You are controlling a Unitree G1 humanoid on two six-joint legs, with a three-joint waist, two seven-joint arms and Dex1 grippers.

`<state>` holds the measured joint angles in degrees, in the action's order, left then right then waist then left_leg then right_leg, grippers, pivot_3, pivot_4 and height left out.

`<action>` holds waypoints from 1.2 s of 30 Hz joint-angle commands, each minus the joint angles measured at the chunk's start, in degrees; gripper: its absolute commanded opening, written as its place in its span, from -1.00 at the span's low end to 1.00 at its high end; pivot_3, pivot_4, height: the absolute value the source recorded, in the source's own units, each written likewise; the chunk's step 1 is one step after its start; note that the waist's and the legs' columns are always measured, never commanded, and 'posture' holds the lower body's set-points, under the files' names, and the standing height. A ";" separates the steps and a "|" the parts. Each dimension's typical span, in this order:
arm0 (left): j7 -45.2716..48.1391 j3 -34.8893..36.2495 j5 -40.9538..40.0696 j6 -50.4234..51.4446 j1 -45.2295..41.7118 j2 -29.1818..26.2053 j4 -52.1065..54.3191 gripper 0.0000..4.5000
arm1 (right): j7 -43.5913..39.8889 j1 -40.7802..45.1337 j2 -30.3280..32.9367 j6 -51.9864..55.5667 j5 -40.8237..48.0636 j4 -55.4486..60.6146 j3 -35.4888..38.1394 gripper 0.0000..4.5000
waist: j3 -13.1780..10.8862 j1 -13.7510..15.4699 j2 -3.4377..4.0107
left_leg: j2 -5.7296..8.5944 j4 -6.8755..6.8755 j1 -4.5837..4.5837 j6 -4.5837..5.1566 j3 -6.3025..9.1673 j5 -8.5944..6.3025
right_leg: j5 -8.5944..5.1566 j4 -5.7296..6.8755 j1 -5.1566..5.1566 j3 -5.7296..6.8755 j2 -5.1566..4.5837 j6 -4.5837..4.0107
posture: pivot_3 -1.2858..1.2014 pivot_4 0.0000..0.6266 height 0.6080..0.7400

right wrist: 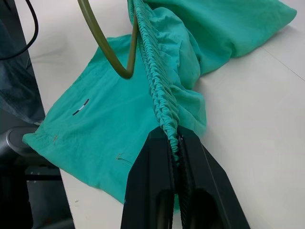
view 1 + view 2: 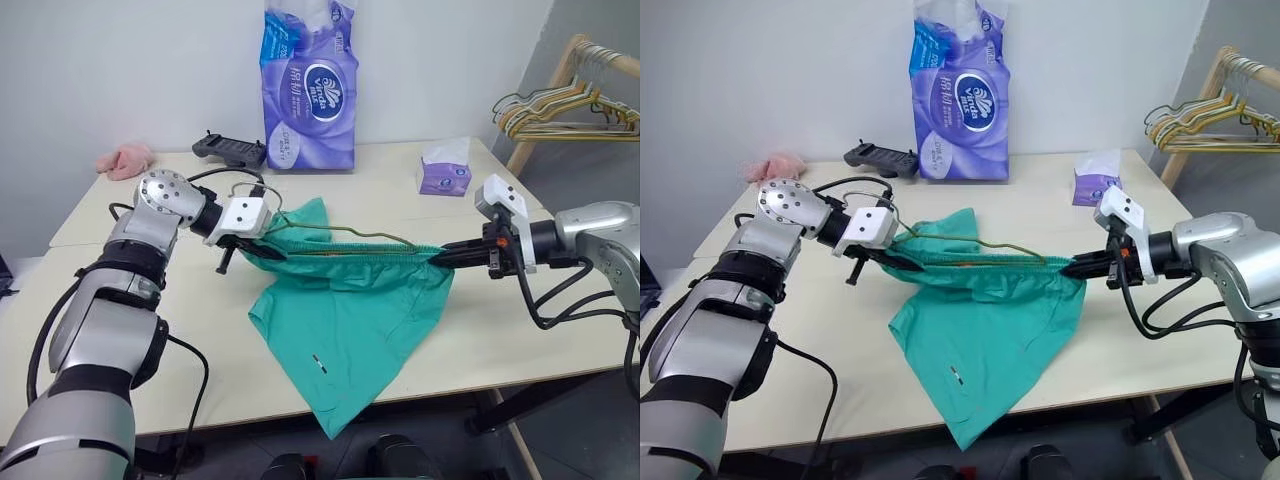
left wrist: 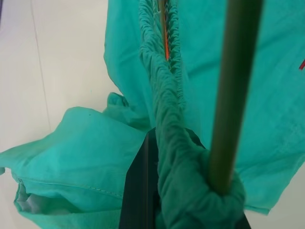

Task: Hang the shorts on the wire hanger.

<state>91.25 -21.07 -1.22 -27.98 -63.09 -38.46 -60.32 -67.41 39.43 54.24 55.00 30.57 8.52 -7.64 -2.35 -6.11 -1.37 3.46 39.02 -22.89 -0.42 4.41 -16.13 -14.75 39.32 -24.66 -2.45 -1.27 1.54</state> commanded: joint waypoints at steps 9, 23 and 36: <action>-3.83 0.81 6.46 -1.97 -3.68 -1.15 -6.33 -1.00 | -0.31 -1.87 7.04 5.65 5.20 8.42 4.29 -0.99 | 0.00 -0.15 0.00 | 0.00 0.00 -0.01 0.02 0.02 -0.01 | 0.00 -0.01 0.01 0.03 0.00 0.00 | -0.09 -0.93 1.00; -10.35 -3.47 16.27 -9.76 -6.95 -0.80 -8.65 -1.00 | 3.81 10.25 3.09 9.26 7.12 8.67 1.23 -0.99 | 0.00 -0.36 0.00 | -0.02 -0.03 -0.02 0.02 0.07 -0.01 | 0.00 -0.14 0.05 0.08 0.00 0.00 | -0.10 -0.91 1.00; -12.88 -2.65 18.48 -11.75 -10.41 0.34 -11.15 -1.00 | -0.31 9.15 6.35 -3.99 -4.56 2.11 -6.13 -0.99 | -0.01 -0.34 0.02 | -0.01 -0.04 -0.02 0.03 0.06 -0.02 | 0.00 -0.15 0.05 0.10 0.00 0.00 | -0.08 -0.95 1.00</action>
<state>78.19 -23.25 14.11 -40.59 -72.58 -35.97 -69.99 -66.54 48.21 57.66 53.68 28.90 11.73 -15.56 -2.37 -6.45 -1.34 3.46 38.99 -22.92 -0.40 4.47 -16.15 -14.75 39.15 -24.61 -2.35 -1.27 1.54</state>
